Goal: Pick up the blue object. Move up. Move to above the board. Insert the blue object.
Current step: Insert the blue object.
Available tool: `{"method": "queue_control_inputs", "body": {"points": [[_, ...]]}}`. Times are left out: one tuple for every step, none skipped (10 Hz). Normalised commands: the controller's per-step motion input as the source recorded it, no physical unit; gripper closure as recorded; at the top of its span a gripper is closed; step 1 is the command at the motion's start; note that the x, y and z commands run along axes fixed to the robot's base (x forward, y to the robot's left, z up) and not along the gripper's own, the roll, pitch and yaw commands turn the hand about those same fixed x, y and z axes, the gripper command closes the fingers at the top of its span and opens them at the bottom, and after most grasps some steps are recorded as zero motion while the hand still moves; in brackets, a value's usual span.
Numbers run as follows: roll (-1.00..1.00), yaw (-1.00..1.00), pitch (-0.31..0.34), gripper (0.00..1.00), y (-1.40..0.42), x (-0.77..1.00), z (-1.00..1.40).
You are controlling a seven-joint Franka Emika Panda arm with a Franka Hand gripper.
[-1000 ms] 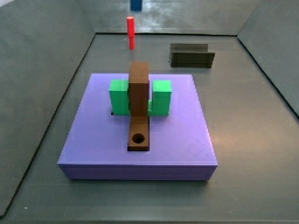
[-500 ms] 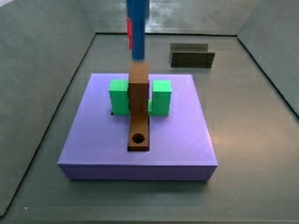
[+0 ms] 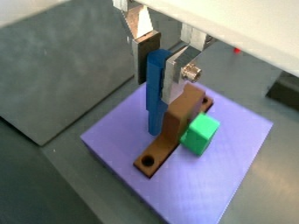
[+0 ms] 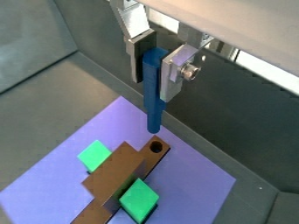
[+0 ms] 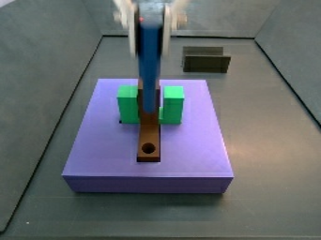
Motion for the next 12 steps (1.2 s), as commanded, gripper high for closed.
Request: {"method": "queue_control_inputs", "body": {"points": [[0.08, -0.14, 0.039, 1.0, -0.27, 0.17, -0.44], [0.14, -0.12, 0.074, 1.0, -0.23, 0.15, -0.4], [0.07, -0.15, 0.087, 1.0, -0.1, 0.19, -0.37], [0.03, -0.13, 0.051, 1.0, -0.02, 0.1, -0.35], [0.05, -0.03, 0.0, 1.0, 0.0, 0.09, -0.33], [0.02, 0.0, 0.0, 1.0, 0.0, 0.05, -0.32], [0.01, 0.0, 0.0, 1.0, 0.0, 0.0, -0.26], [0.0, 0.0, -0.047, 1.0, 0.0, -0.04, -0.14], [0.0, 0.0, -0.036, 1.0, 0.0, 0.0, -0.12], [0.0, 0.0, -0.017, 1.0, 0.0, -0.1, -0.11], [0.0, 0.0, -0.019, 1.0, 0.0, -0.13, -0.1], [0.0, 0.0, -0.021, 1.0, 0.0, -0.07, -0.12]]}}
